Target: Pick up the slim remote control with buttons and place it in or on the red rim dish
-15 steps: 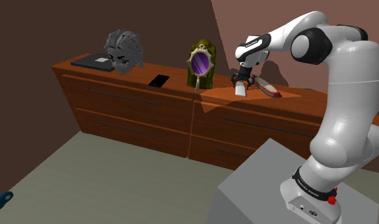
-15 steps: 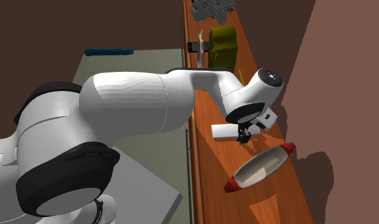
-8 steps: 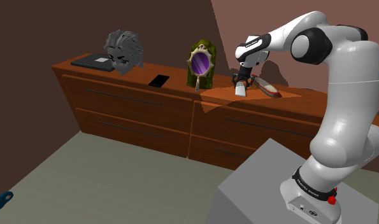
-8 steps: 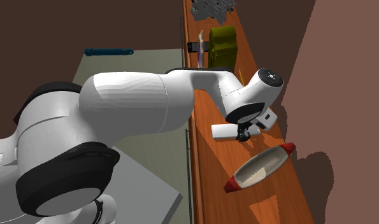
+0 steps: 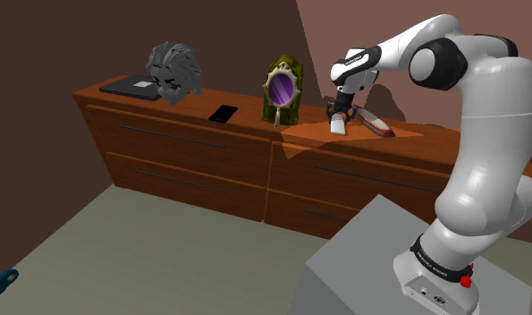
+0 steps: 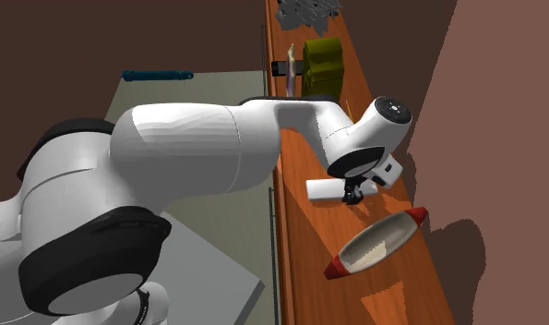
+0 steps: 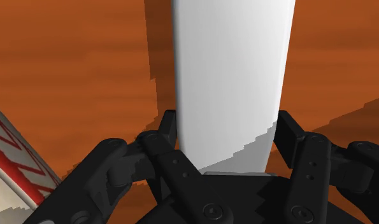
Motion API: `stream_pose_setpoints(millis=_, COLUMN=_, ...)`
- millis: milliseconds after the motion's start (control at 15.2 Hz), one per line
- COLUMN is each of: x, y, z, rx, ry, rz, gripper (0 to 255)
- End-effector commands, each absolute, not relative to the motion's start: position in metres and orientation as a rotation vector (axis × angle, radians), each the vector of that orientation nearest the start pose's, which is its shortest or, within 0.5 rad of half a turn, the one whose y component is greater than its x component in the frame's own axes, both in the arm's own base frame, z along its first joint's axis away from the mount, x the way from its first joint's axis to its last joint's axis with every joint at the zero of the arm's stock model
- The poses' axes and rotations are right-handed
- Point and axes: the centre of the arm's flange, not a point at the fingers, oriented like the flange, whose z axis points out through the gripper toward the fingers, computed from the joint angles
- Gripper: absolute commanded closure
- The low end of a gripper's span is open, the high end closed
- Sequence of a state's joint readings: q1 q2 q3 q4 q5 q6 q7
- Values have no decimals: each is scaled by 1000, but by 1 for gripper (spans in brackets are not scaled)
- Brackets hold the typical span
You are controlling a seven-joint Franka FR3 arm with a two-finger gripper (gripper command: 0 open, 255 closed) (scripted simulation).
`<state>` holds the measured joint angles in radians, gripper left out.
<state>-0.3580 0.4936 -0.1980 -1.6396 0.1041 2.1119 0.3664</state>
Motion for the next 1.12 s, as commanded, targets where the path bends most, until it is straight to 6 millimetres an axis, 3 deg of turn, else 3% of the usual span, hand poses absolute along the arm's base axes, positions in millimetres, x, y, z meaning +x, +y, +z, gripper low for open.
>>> stream_pose_setpoints(millis=0, x=586, y=-340, z=343, rx=-2794, ry=1444, rz=17, gripper=255)
stream_pose_setpoints(millis=1056, x=586, y=-340, z=428, rx=-2794, ry=1444, rz=17, gripper=255)
